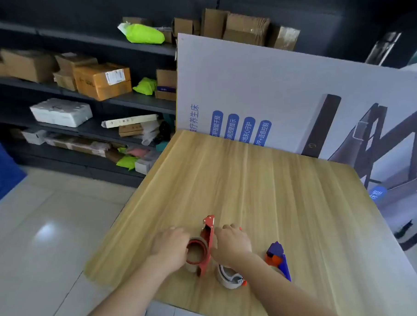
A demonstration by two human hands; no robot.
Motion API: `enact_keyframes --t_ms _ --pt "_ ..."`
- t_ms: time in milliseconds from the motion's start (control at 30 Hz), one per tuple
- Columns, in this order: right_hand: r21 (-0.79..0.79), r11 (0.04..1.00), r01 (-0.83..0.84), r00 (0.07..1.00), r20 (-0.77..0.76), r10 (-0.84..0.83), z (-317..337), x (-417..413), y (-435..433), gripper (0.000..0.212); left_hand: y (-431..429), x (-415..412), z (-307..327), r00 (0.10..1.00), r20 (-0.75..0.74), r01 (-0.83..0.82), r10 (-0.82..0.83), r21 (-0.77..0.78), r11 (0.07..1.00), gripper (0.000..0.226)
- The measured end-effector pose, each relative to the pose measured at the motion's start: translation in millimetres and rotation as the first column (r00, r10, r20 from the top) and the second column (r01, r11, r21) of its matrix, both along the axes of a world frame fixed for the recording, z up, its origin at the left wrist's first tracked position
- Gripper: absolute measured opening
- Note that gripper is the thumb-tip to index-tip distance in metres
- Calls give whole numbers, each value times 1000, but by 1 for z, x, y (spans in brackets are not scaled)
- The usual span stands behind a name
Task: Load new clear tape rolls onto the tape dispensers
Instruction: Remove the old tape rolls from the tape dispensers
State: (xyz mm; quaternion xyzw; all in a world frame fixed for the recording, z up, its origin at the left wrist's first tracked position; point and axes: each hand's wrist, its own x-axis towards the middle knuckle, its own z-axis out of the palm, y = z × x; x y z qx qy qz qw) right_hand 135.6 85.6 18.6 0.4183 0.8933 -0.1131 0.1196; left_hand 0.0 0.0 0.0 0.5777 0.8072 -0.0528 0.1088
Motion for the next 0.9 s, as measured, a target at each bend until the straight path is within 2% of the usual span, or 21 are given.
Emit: enact_keyframes --t_ms 133,200,300,433,567,767,867,900 --pt "-109 991 81 996 44 -76 -27 -20 5 37 3 -13 -30 994 51 100 -98 -49 994 25" --pt "-186 971 151 988 54 -143 -41 -28 7 41 5 -20 -45 985 123 128 -121 -49 991 30" --pt "-223 937 268 963 24 -269 -53 -37 14 48 9 -30 -61 964 258 65 -64 4 998 35" --pt "-256 886 387 914 -21 -406 -62 -42 21 31 20 -37 -73 929 369 -24 18 12 1000 26" --pt "-295 871 392 915 31 -401 -68 -45 25 30 31 -40 -86 917 396 -41 40 -7 999 24" --pt "-282 899 334 937 -1 -349 -69 -43 42 25 53 -54 -94 921 383 -106 72 70 992 21" --pt "-286 911 297 948 -27 -318 -69 -44 51 22 48 -57 -99 939 339 -29 -58 244 969 7" --pt "-288 915 284 951 -36 -306 -70 -45 55 22 44 -56 -99 944 295 69 -146 257 964 18"
